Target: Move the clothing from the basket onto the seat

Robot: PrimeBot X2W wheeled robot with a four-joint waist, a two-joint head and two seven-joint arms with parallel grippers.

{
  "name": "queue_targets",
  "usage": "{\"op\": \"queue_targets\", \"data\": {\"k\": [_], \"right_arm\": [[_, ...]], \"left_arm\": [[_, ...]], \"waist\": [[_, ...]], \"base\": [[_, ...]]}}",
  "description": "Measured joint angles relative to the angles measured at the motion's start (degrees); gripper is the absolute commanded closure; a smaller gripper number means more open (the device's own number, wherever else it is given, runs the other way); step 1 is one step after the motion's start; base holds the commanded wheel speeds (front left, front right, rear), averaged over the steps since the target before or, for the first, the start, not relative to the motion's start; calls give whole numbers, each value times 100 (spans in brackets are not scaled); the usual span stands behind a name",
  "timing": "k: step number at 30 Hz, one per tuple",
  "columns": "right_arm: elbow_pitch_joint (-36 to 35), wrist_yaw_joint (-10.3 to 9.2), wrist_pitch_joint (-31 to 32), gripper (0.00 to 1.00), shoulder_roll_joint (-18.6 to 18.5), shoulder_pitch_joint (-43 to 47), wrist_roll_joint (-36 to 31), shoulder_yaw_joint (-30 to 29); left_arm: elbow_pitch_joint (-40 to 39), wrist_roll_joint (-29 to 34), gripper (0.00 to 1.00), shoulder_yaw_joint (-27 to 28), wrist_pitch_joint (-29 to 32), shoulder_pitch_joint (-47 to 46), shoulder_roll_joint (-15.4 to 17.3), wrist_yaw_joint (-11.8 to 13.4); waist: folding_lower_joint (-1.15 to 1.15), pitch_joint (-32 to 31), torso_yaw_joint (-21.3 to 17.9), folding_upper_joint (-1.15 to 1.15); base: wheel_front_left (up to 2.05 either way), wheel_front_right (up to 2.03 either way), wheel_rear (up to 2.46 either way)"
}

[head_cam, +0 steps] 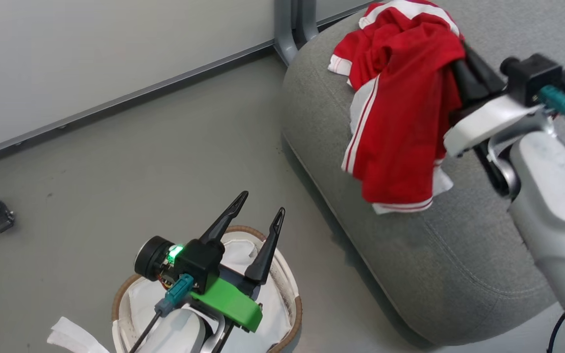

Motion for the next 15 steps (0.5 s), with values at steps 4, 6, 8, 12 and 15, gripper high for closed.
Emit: {"op": "queue_targets", "data": {"k": [4,6,8,12,15], "right_arm": [[18,0,0,100,-250,-808,-186,-584],[44,0,0,100,-412,-1196,-323,-877],[109,1,-5,100,-579,-1521,-411,-1207],[207,0,-8,100,-1026,-2049,-746,-1811],[386,0,-5,100,-1367,-2237,-958,-1904]], "left_arm": [[-98,57,0,-59,0,-33,1,0],[-141,92,0,-97,0,-107,4,0],[-181,142,0,-148,0,-191,5,0],[-264,183,0,-220,0,-363,11,0],[-355,265,0,-310,-1,-550,22,0]], "waist": [[0,106,267,0],[0,213,364,0],[0,343,455,0],[0,654,648,0],[0,926,782,0]], "base": [[0,0,0],[0,0,0],[0,0,0],[0,0,0],[0,0,0]]}}
